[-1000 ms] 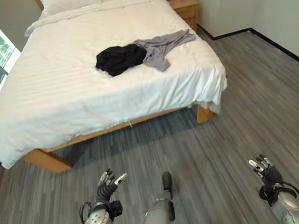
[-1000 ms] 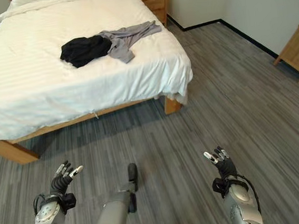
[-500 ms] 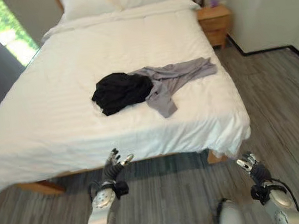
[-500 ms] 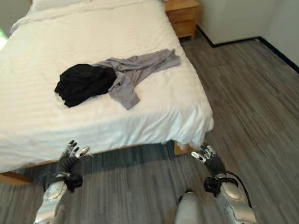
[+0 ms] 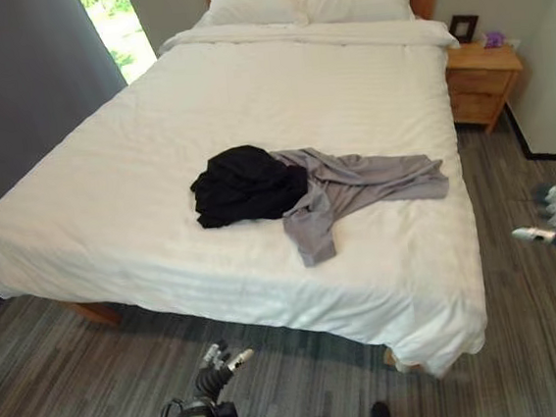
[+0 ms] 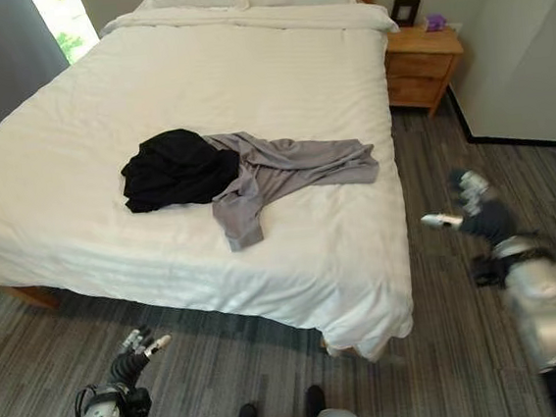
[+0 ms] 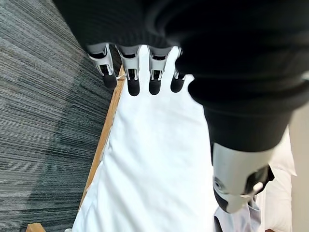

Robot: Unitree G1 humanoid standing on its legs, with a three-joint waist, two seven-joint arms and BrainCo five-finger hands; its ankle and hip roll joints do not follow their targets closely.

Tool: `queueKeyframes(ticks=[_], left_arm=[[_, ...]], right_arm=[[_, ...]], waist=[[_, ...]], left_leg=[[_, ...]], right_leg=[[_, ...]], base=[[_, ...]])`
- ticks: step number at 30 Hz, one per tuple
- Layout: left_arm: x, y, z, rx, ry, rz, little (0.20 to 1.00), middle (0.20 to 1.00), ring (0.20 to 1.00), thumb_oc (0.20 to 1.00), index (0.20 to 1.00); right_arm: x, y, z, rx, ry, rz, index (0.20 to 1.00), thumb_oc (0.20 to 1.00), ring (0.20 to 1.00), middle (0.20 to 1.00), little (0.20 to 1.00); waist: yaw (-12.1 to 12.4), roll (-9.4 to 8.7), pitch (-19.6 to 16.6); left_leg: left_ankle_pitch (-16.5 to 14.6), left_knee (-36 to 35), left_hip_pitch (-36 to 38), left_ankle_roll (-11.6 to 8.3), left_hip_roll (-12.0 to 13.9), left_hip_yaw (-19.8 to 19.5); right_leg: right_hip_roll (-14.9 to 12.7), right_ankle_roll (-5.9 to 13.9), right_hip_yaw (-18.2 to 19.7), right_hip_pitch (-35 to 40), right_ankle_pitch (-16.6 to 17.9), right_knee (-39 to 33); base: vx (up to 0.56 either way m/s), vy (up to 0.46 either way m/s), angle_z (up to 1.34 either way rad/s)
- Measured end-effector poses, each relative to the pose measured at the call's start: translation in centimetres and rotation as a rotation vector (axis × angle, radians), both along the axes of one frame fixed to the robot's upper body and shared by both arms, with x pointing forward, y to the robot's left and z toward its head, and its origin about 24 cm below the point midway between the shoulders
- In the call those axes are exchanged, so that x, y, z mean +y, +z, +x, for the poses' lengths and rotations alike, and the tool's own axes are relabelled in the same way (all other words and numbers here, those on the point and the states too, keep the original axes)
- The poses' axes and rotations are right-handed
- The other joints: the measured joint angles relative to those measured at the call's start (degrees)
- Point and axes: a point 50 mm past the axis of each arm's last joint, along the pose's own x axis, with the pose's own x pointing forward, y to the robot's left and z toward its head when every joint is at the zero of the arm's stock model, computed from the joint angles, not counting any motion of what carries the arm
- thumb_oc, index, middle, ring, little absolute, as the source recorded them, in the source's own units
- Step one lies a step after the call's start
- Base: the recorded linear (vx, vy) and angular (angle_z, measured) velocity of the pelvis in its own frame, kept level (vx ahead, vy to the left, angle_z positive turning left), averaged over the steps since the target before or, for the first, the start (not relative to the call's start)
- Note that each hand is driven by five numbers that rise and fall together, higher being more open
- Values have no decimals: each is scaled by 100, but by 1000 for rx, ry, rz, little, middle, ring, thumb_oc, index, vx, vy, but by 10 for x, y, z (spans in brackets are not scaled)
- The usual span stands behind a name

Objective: Pick up bed clothes into laundry basket.

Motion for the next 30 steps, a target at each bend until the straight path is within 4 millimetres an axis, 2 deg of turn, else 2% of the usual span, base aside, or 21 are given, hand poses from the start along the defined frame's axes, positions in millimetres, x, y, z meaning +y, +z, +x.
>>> queueKeyframes(ticks=[1,2,3,4,5,6,7,8,9,11,12,14,19,24,26,28,30], left_arm=[[-2,-1,-2,9,-9,-4,1000,1000,1000,1000,1000],[-12,-4,6,14,-66,-31,1000,1000,1000,1000,1000],[-13,-2,11,4,-90,-24,1000,1000,1000,1000,1000],[-10,0,13,0,-94,-13,1000,1000,1000,1000,1000],[-2,-1,9,12,-59,-16,1000,1000,1000,1000,1000],[3,0,10,13,-47,-12,1000,1000,1000,1000,1000],[7,6,15,-22,-18,-24,1000,1000,1000,1000,1000],[11,9,17,-39,0,-18,1000,1000,1000,1000,1000],[18,8,12,-28,39,-17,1000,1000,1000,1000,1000],[23,10,13,-28,55,-2,1000,1000,1000,1000,1000],[24,10,12,-25,57,4,1000,1000,1000,1000,1000],[25,10,10,-15,54,14,1000,1000,1000,1000,1000],[23,21,21,-61,12,36,1000,1000,1000,1000,1000],[12,33,39,-142,-8,-3,1000,1000,1000,1000,1000],[4,39,47,-180,-35,-14,1000,1000,1000,1000,1000],[2,44,51,-212,-38,-16,1000,1000,1000,1000,1000],[-7,48,61,-251,-57,-27,1000,1000,1000,1000,1000]], right_arm=[[-3,12,11,7,-3,-51,1000,1000,1000,1000,1000],[-26,43,49,43,-133,-142,1000,1000,1000,1000,1000],[-34,54,51,36,-180,-158,1000,1000,1000,1000,1000],[-32,61,59,35,-195,-185,1000,1000,1000,1000,1000],[-21,79,83,-8,-219,-138,1000,1000,1000,1000,1000],[-14,116,98,2,-306,-237,1000,1000,1000,1000,1000],[-16,131,97,-40,-348,-245,1000,1000,1000,1000,1000],[-14,135,97,-62,-354,-252,1000,1000,1000,1000,1000],[-10,136,101,-76,-358,-246,1000,1000,1000,1000,1000],[-2,145,106,-99,-389,-220,1000,1000,1000,1000,1000],[-1,143,107,-114,-387,-197,1000,1000,1000,1000,1000],[7,134,114,-91,-380,-182,1000,1000,1000,1000,1000],[6,140,113,-115,-425,-174,1000,1000,1000,1000,1000],[-7,134,106,-89,-508,-162,1000,1000,1000,1000,1000],[-17,140,99,-86,-551,-193,1000,1000,1000,1000,1000],[-18,139,98,-91,-552,-198,1000,1000,1000,1000,1000],[-33,160,82,-190,-608,-266,1000,1000,1000,1000,1000]], waist=[[9,-8,5],[247,-20,8],[389,-36,18],[503,-31,18],[548,-44,37],[678,14,33],[773,38,46],[864,31,62],[1091,21,108],[1187,33,241],[1330,51,350],[1379,66,525],[1468,88,1061],[1560,206,1475],[1567,264,1562],[1611,298,1651],[1609,293,1715]], left_leg=[[45,-16,-13,0,-26,-10],[94,-45,-35,18,-87,-63],[109,-45,-42,24,-105,-140],[140,-42,-106,16,-124,-201],[199,-3,-187,-9,-151,-190],[225,75,-509,-54,-188,-256],[257,52,-646,-64,-192,-359],[306,25,-725,-59,-197,-436],[338,59,-826,-89,-207,-487],[334,132,-1057,-99,-236,-518],[397,98,-1162,-94,-248,-547],[435,101,-1322,-88,-286,-621],[555,105,-1749,-92,-334,-635],[602,177,-2156,-91,-360,-641],[621,175,-2361,-111,-361,-653],[671,191,-2505,-123,-356,-641],[761,190,-3041,-192,-341,-670]], right_leg=[[-27,17,-8,-10,11,-12],[-103,64,-111,-17,37,-13],[-124,77,-165,-20,28,-13],[-142,91,-220,-54,19,-9],[-181,123,-263,-173,10,65],[-205,168,-297,-390,35,-19],[-204,168,-364,-502,43,-20],[-209,168,-451,-552,40,-16],[-217,173,-498,-643,29,19],[-225,144,-530,-842,43,67],[-248,138,-570,-964,53,103],[-287,148,-630,-1101,71,117],[-336,172,-640,-1547,146,176],[-354,168,-630,-1915,199,172],[-337,117,-656,-2103,279,141],[-341,151,-638,-2249,283,152],[-315,96,-687,-2755,395,104]], base=[[-55,-10,15],[-131,-19,31],[-160,-15,43],[-136,-9,23],[-65,4,18],[-52,3,29],[-62,-1,53],[-47,-3,48],[-36,7,23],[-30,6,16],[-41,12,21],[-50,12,19],[-57,2,3],[-71,-16,-2],[-68,-27,4],[-97,-28,1],[-76,39,4]])
